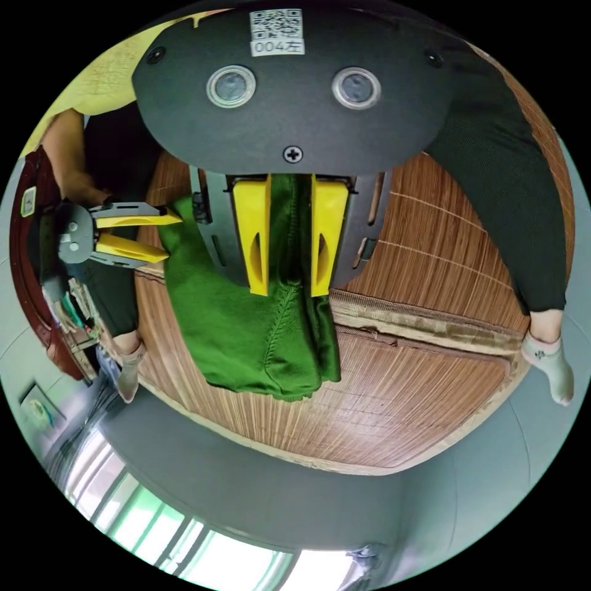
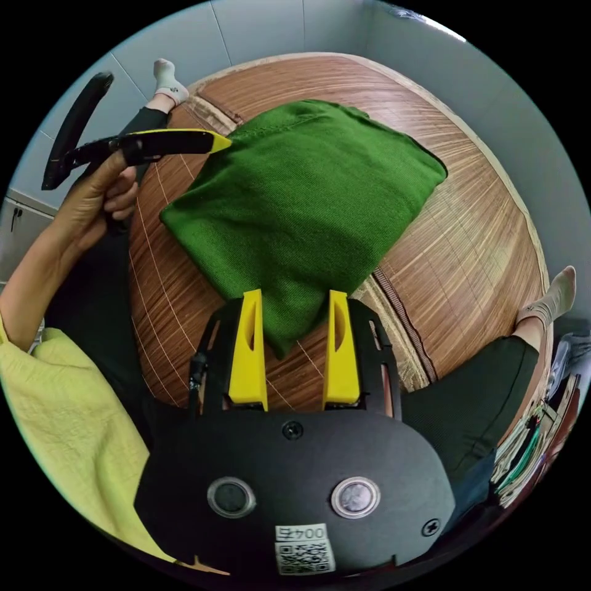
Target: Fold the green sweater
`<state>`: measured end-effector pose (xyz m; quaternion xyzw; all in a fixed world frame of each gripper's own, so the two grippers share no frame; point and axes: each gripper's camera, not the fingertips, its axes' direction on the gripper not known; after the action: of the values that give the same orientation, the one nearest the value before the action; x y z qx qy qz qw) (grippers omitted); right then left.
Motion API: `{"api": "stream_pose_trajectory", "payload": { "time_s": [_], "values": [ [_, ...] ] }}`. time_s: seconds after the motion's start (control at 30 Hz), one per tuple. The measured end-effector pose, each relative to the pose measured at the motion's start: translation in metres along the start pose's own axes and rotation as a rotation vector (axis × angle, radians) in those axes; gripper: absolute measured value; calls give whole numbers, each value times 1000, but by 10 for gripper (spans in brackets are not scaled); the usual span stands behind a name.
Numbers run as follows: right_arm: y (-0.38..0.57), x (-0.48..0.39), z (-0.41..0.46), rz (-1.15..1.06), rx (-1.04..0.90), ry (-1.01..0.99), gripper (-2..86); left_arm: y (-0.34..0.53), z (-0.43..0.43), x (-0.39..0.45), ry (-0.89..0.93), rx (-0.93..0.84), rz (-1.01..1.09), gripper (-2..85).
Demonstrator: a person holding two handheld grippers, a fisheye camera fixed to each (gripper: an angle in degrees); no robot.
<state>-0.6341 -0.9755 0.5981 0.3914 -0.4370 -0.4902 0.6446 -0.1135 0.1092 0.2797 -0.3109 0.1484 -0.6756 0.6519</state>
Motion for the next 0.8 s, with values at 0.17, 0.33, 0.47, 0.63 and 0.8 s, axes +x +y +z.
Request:
{"api": "stream_pose_trajectory", "payload": {
  "time_s": [0.17, 0.33, 0.47, 0.63, 0.8],
  "values": [
    [-47, 6, -16, -33, -196, 34, 144, -13, 17, 6, -35, -36, 41, 33],
    [-78, 12, -29, -50, -297, 48, 135, -10, 18, -16, 44, -10, -25, 20],
    [-92, 19, -42, -109, -332, 40, 128, -5, 25, -39, 152, 14, -85, 17],
    [-107, 33, -53, -132, -373, 1, 121, -2, 26, -44, 163, 52, -32, 15],
    [-123, 41, -56, -102, -428, -11, 123, -2, 19, -58, 280, 62, -62, 14]
  ]
}}
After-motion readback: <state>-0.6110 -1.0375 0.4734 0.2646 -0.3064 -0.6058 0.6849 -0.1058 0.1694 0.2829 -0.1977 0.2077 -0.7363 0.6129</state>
